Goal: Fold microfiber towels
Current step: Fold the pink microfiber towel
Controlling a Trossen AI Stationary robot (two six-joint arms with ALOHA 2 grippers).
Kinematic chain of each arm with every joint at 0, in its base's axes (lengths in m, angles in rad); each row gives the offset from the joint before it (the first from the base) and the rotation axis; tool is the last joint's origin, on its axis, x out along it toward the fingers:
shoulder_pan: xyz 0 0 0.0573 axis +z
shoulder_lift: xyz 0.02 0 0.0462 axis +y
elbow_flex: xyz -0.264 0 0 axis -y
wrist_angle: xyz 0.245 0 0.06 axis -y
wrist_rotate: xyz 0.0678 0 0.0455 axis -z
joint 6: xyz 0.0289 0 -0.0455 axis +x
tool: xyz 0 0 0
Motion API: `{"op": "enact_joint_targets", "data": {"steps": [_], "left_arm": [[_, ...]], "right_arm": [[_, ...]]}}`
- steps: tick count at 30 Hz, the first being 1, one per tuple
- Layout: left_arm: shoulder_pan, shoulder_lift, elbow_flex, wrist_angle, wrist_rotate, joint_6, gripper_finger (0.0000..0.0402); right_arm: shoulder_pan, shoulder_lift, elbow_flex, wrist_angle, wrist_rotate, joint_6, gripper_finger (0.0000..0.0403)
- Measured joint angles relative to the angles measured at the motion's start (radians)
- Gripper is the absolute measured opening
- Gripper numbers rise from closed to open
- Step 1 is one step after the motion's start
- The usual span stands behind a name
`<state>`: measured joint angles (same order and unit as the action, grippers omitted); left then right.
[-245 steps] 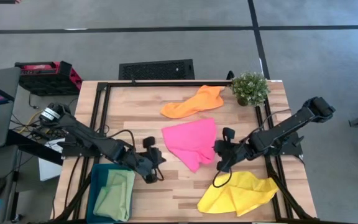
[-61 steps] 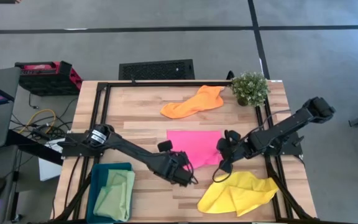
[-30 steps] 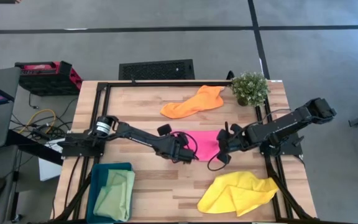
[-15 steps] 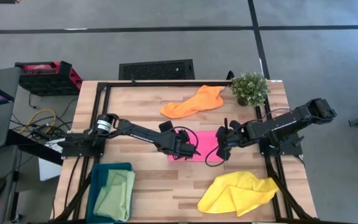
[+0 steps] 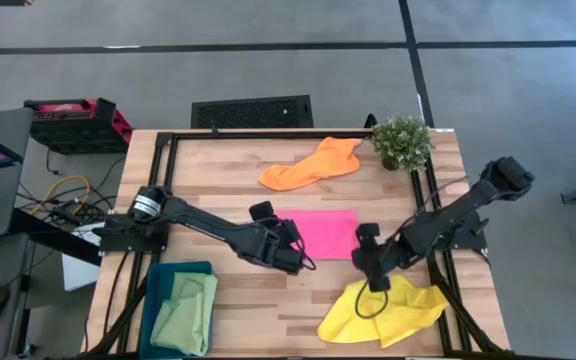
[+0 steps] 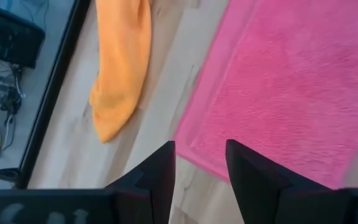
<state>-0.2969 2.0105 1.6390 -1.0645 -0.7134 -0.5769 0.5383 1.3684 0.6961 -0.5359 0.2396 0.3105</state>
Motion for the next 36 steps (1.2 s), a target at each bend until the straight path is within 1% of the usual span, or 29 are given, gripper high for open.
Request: {"op": "enact_joint_targets", "data": {"steps": [2,5,10,13,15,18,20,22,23,28,33,36], "left_arm": [[-0.013,-0.007,0.000,-0.003,0.000,-0.011,0.0135],[-0.030,-0.012,0.000,-0.002,-0.001,-0.012,0.0135],[-0.041,-0.012,0.000,-0.002,-0.001,-0.014,0.0135],[-0.041,-0.012,0.000,-0.002,-0.001,-0.014,0.0135],[-0.041,-0.012,0.000,-0.002,-0.001,-0.013,0.0135],[-0.041,-0.012,0.000,-0.003,-0.001,-0.013,0.0135],[-0.042,-0.012,0.000,-0.003,-0.001,-0.014,0.0135],[-0.045,-0.012,0.000,-0.008,-0.001,-0.021,0.0135],[-0.047,-0.012,0.000,-0.018,-0.001,-0.033,0.0135],[-0.061,-0.012,0.000,-0.081,-0.001,-0.115,0.0135],[-0.086,-0.021,0.000,-0.129,-0.001,-0.183,0.0135],[-0.103,-0.025,0.001,-0.136,-0.005,-0.195,0.0135]], "right_arm": [[0.021,0.046,0.000,0.016,0.031,-0.027,0.0192],[0.022,0.114,0.000,0.015,0.088,-0.027,0.0187],[0.003,0.192,0.001,0.033,0.104,-0.023,0.0180],[0.002,0.217,0.005,0.033,0.114,-0.017,0.0175],[-0.001,0.228,0.006,0.028,0.119,0.016,0.0166],[-0.006,0.228,0.005,0.024,0.113,0.060,0.0128],[-0.006,0.218,0.004,0.029,0.110,0.074,0.0085],[-0.008,0.205,0.000,0.022,0.119,0.074,0.0032],[-0.011,0.198,-0.002,0.005,0.131,0.074,0.0018],[-0.035,0.166,0.046,-0.041,0.156,0.050,0.0010],[-0.099,0.163,0.108,-0.031,0.159,-0.092,0.0007],[-0.149,0.179,0.145,-0.024,0.155,-0.186,0.0004]]}}
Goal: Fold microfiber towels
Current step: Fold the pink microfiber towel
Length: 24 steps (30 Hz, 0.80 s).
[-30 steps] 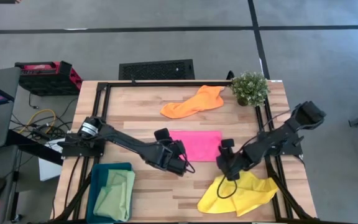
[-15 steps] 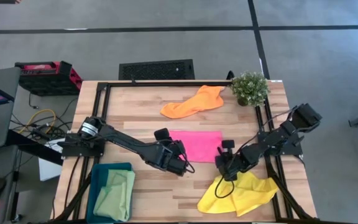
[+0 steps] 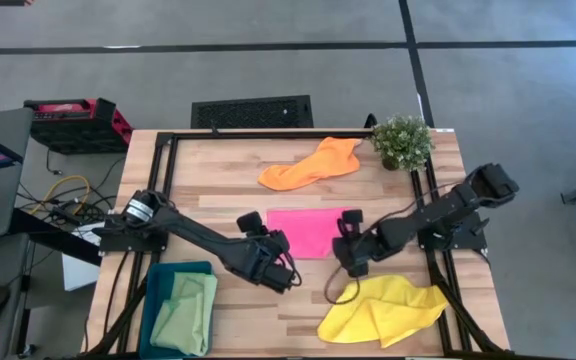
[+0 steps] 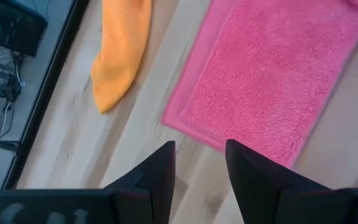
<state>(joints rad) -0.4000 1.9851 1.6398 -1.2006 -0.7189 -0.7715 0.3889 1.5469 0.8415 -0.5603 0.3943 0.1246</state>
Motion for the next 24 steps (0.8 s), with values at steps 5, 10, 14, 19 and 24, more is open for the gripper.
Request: {"op": "enact_joint_targets", "data": {"steps": [5,10,14,19,24], "left_arm": [[-0.021,-0.004,0.000,-0.024,-0.001,-0.010,0.0135],[-0.027,-0.004,0.000,-0.054,0.000,-0.036,0.0135],[-0.027,-0.004,0.000,-0.085,-0.001,-0.064,0.0135],[-0.031,-0.004,0.000,-0.107,-0.001,-0.090,0.0135],[-0.044,-0.004,0.000,-0.128,-0.001,-0.106,0.0135]], "right_arm": [[-0.079,0.018,0.052,0.049,-0.006,-0.150,0.0003],[-0.125,0.050,0.112,0.100,-0.031,-0.265,0.0002],[-0.152,0.105,0.169,0.139,-0.047,-0.340,0.0001],[-0.184,0.208,0.240,0.158,-0.058,-0.405,0.0001],[-0.189,0.285,0.319,0.196,-0.057,-0.474,0.0001]]}}
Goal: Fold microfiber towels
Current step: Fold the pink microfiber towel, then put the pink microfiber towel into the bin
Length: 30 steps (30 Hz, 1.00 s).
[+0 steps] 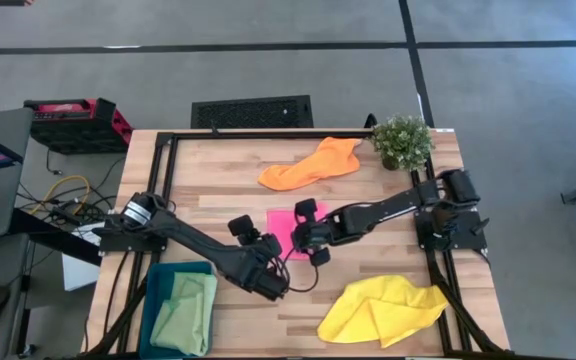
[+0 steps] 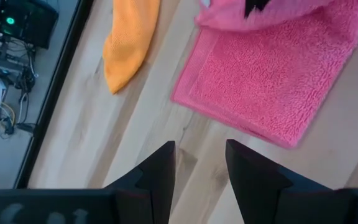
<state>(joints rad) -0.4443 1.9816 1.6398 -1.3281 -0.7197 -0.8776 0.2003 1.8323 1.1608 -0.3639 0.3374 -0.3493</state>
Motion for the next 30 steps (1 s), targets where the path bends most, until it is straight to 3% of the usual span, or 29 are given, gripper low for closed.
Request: {"op": "enact_joint_targets", "data": {"steps": [7,18,30], "left_arm": [[-0.025,0.000,0.000,-0.087,-0.001,-0.084,0.0135],[-0.062,0.000,0.000,-0.158,-0.002,-0.184,0.0135],[-0.061,0.000,0.000,-0.159,-0.003,-0.185,0.0135]], "right_arm": [[0.009,0.041,0.089,0.014,-0.001,-0.079,0.0000],[-0.012,0.041,0.095,0.121,-0.087,-0.131,0.0002],[-0.013,0.041,0.095,0.118,-0.105,-0.121,0.0074]]}}
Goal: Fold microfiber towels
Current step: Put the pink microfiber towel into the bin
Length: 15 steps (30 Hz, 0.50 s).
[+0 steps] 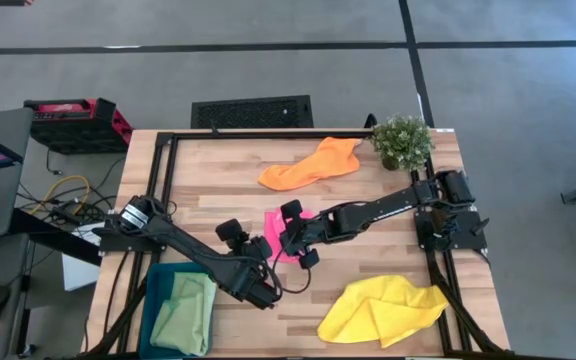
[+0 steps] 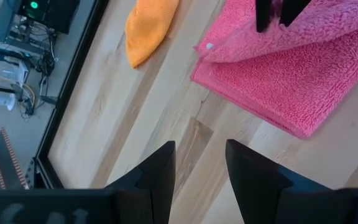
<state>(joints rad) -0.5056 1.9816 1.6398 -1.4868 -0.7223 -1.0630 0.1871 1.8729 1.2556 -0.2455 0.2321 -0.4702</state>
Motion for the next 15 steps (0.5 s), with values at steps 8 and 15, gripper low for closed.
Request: {"op": "enact_joint_targets", "data": {"steps": [8,15], "left_arm": [[0.000,0.000,0.000,0.000,0.000,0.000,0.0135],[-0.007,0.000,0.000,0.000,0.015,0.004,0.0135]], "right_arm": [[0.000,0.000,0.000,0.000,0.000,0.000,0.0149],[0.023,-0.019,0.000,-0.034,-0.002,0.038,0.0210]]}}
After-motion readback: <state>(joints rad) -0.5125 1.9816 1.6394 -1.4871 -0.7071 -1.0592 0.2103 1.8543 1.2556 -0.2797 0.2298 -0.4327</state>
